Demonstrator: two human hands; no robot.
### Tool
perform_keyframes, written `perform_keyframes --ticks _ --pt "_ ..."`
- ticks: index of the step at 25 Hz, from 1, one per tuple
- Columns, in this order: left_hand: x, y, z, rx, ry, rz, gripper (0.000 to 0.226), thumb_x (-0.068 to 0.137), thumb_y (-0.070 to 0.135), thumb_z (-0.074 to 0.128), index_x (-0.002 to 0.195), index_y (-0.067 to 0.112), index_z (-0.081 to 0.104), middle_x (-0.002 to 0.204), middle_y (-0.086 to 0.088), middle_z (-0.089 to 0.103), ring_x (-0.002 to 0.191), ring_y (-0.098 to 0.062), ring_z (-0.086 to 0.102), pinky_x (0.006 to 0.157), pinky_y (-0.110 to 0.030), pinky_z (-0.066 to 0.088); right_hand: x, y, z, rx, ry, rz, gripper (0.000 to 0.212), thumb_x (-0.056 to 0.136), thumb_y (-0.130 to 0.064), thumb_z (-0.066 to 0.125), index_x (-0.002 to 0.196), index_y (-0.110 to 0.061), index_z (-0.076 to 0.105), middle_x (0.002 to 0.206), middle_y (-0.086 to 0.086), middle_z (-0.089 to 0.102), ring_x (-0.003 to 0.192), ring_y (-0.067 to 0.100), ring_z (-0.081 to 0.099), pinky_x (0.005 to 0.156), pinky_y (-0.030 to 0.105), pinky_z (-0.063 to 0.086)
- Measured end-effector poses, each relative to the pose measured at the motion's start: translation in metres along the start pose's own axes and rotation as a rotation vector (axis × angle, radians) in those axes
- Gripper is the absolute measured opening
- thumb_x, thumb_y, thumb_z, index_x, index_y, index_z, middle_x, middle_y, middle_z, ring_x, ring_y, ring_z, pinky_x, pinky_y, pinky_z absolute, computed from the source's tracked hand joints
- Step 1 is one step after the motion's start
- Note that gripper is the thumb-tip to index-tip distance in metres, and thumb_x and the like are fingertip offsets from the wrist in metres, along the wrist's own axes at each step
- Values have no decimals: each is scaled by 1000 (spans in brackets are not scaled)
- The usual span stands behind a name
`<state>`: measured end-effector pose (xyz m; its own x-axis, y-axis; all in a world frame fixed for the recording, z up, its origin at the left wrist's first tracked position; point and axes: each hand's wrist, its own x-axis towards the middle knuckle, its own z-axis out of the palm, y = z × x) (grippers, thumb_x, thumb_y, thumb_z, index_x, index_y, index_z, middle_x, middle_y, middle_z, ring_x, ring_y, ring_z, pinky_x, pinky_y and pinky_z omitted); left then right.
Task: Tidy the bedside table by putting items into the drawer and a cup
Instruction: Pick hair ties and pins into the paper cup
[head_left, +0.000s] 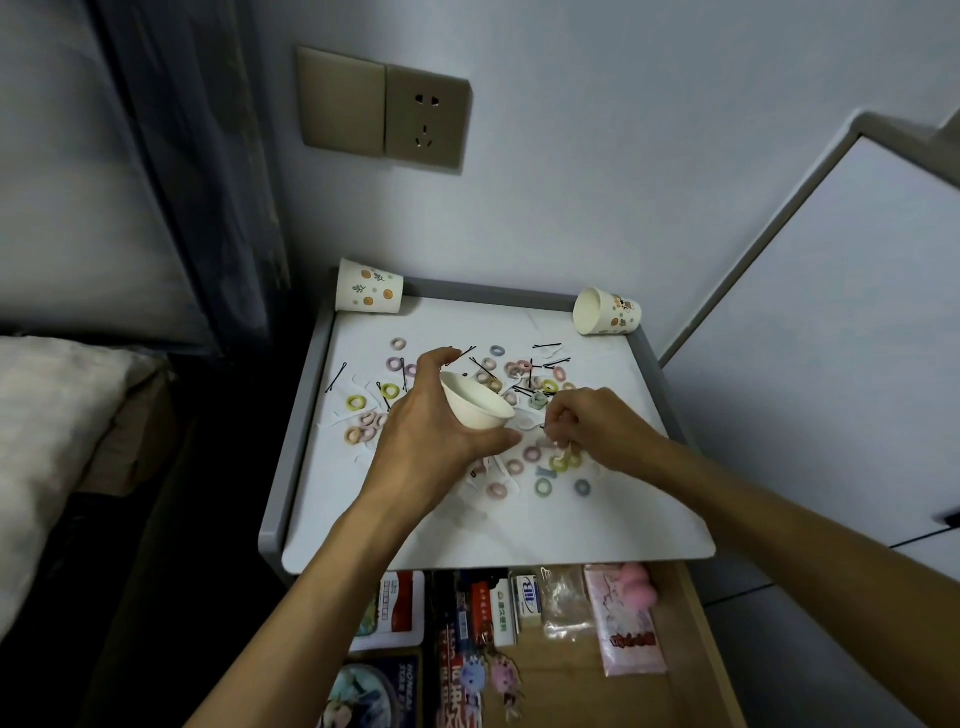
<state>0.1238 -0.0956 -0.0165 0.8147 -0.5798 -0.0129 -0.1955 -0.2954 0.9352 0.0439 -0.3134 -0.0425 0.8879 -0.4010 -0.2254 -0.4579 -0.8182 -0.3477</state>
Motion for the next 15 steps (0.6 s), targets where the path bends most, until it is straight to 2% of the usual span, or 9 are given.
perform_keyframes --ticks 3,5,9,12,14,15 --pt "2 1 0 0 2 4 92 61 35 90 137 35 38 111 6 53 98 -18 55 74 -28 47 8 7 -25 31 -107 -42 7 84 -13 74 91 -16 73 68 -11 68 60 2 65 58 9 47" --pt "2 0 1 -3 1 -1 92 61 35 90 136 35 38 111 7 53 97 -18 56 74 -29 48 19 17 -34 38 -28 -33 13 81 -12 76 93 -15 75 70 -13 69 61 -5 63 58 4 43" --pt "2 -1 1 -2 2 -19 92 60 34 91 135 37 39 109 7 55 93 -19 59 73 -35 54 40 30 -35 94 167 21 12 82 -8 75 94 -10 76 88 -2 74 70 -2 61 66 14 45" --pt "3 -1 0 -8 14 -38 91 58 35 91 133 40 39 110 8 58 92 -18 60 72 -32 53 45 32 -29 120 214 31 10 81 -3 75 90 -6 75 81 -6 69 65 -3 58 56 3 41" --pt "3 -2 0 -15 12 -40 91 58 36 91 133 41 40 112 8 58 94 -19 60 73 -31 53 47 35 -21 130 230 46 8 82 -3 74 89 -6 75 81 -1 71 66 9 64 53 4 42" --pt "3 -1 0 -14 8 -36 91 59 36 91 134 40 39 113 7 58 95 -18 60 72 -29 52 48 37 -17 124 238 45 8 82 -4 74 89 -7 75 83 4 72 69 15 67 58 9 46"
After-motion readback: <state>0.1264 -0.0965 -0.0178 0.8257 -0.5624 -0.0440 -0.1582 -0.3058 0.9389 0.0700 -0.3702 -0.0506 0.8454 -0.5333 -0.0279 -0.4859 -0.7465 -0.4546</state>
